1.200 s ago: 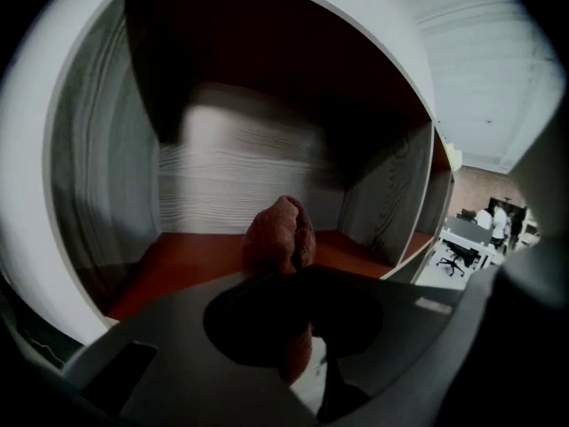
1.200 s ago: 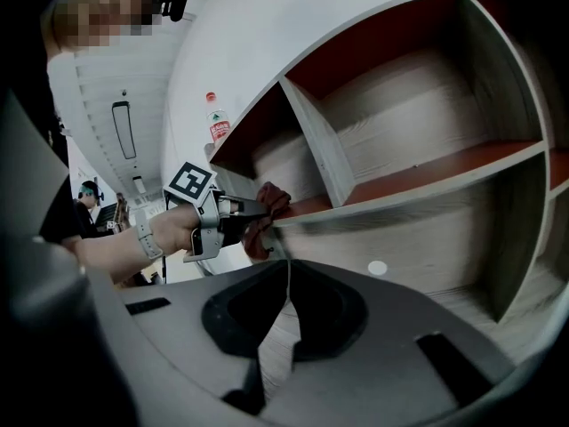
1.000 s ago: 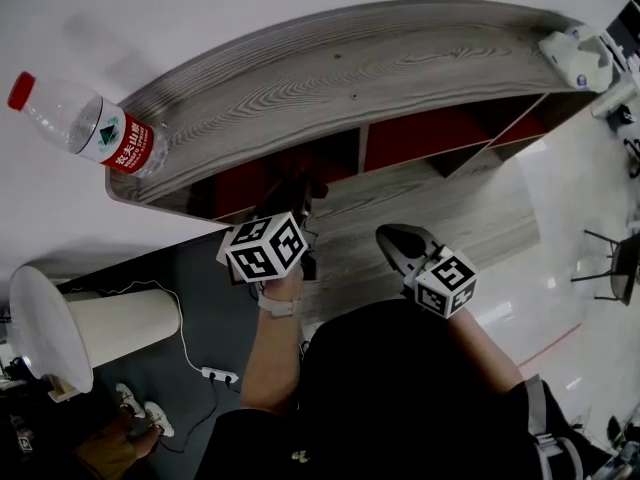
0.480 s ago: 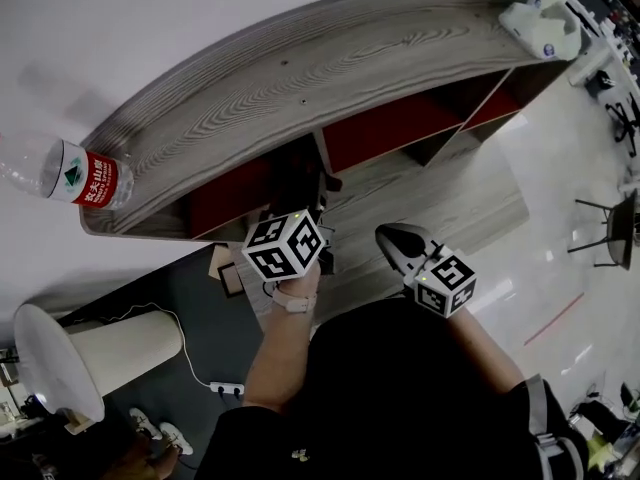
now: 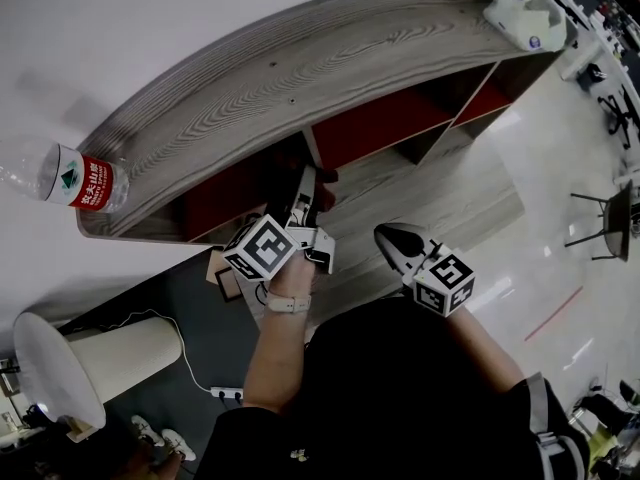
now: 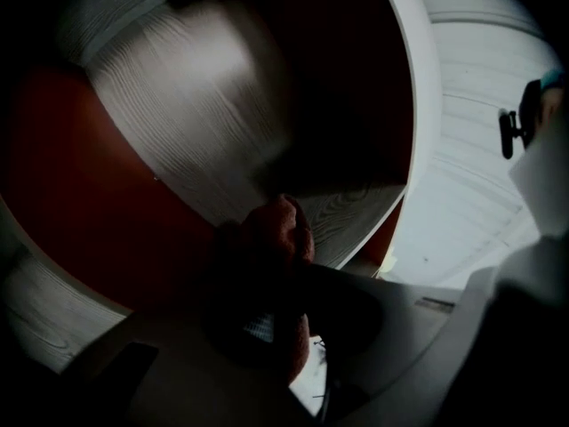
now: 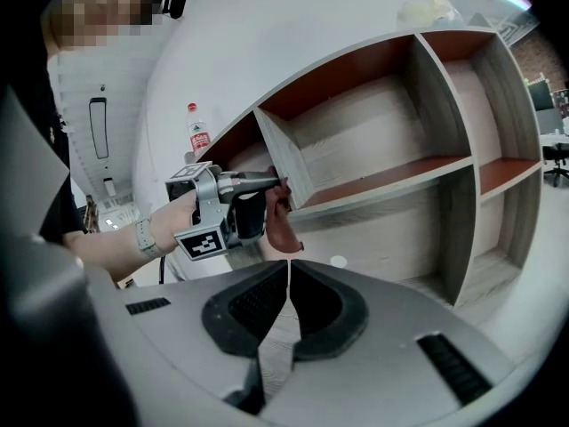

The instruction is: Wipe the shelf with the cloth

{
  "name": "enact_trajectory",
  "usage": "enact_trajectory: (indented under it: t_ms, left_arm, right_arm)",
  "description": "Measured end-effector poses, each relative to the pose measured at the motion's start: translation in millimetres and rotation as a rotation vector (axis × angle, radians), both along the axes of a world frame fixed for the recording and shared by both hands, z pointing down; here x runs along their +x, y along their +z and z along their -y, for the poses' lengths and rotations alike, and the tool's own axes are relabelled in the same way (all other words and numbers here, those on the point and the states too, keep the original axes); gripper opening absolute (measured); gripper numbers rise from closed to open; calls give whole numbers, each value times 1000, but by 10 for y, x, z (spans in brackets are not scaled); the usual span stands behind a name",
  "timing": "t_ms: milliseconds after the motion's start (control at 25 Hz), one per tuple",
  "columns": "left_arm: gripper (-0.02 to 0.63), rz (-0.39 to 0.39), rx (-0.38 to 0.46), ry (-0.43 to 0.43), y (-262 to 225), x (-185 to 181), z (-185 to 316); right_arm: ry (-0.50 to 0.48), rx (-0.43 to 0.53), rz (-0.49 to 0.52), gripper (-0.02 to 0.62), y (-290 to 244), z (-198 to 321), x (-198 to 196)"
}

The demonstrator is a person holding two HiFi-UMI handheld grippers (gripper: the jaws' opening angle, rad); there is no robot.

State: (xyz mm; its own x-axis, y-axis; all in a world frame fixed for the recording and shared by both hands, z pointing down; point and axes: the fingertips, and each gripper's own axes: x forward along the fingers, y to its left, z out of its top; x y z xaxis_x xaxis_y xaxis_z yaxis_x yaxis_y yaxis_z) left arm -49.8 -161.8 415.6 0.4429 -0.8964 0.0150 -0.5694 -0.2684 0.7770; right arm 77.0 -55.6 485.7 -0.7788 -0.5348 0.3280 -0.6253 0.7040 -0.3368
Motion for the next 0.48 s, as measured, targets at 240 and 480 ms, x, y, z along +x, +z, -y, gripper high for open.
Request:
enact_trajectory:
  t_ms: [240,480]
  left_arm:
    - [64,-165,154,24,-593,41,-105]
    - [64,-229,255,50,-1035,76,-193]
  right_arm:
    - [-16,5,2,5,-24,4,-64]
    - [-40,8,4,5,-28,29,-148]
